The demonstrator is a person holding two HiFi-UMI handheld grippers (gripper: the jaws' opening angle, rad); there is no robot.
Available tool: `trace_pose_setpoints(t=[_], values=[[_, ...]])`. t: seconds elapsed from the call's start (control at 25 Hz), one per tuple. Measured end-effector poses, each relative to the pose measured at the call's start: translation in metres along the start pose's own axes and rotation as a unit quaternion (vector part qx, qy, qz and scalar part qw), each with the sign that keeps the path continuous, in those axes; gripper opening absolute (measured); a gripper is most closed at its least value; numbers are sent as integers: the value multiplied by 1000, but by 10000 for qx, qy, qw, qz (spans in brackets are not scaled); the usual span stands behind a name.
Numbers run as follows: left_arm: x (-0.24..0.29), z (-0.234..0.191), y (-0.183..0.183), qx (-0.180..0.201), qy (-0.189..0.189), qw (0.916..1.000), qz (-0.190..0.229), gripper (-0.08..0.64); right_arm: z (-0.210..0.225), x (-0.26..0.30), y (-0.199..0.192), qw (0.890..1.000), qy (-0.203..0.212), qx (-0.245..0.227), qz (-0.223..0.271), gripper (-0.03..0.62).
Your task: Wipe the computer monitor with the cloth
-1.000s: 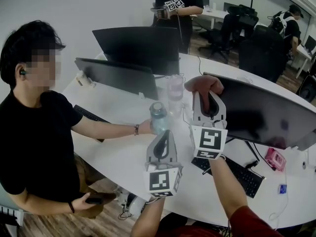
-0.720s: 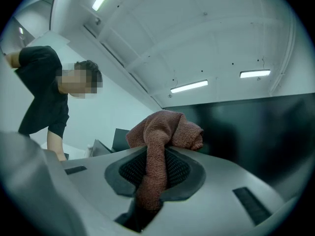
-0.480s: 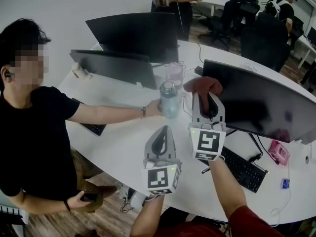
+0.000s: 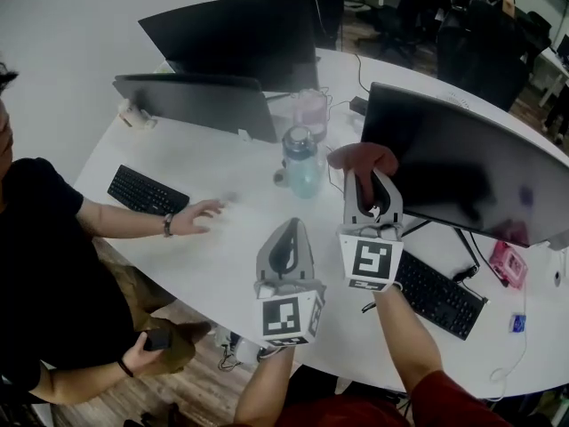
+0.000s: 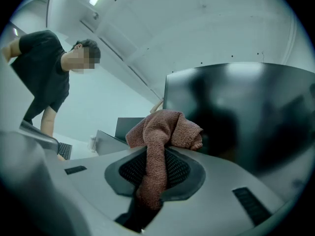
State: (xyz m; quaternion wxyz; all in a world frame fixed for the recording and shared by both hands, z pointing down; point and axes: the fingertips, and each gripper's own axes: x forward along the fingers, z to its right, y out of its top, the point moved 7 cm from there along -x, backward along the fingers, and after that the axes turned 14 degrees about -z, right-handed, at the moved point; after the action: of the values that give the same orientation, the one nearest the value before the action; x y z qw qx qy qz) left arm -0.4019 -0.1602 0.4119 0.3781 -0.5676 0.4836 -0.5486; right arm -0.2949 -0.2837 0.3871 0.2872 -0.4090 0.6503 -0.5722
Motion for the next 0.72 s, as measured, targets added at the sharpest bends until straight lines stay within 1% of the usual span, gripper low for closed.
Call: trace_pose_setpoints(t=[0.4,0.72], values=[[17,-6,-27,-97,31,9996,-247,23,-5,6,-53,9997,-24,126,-227,77],[32,-6,-42,-93,-4,9994,-321,23,-8,10,-98,9975,1,221,-664,77]])
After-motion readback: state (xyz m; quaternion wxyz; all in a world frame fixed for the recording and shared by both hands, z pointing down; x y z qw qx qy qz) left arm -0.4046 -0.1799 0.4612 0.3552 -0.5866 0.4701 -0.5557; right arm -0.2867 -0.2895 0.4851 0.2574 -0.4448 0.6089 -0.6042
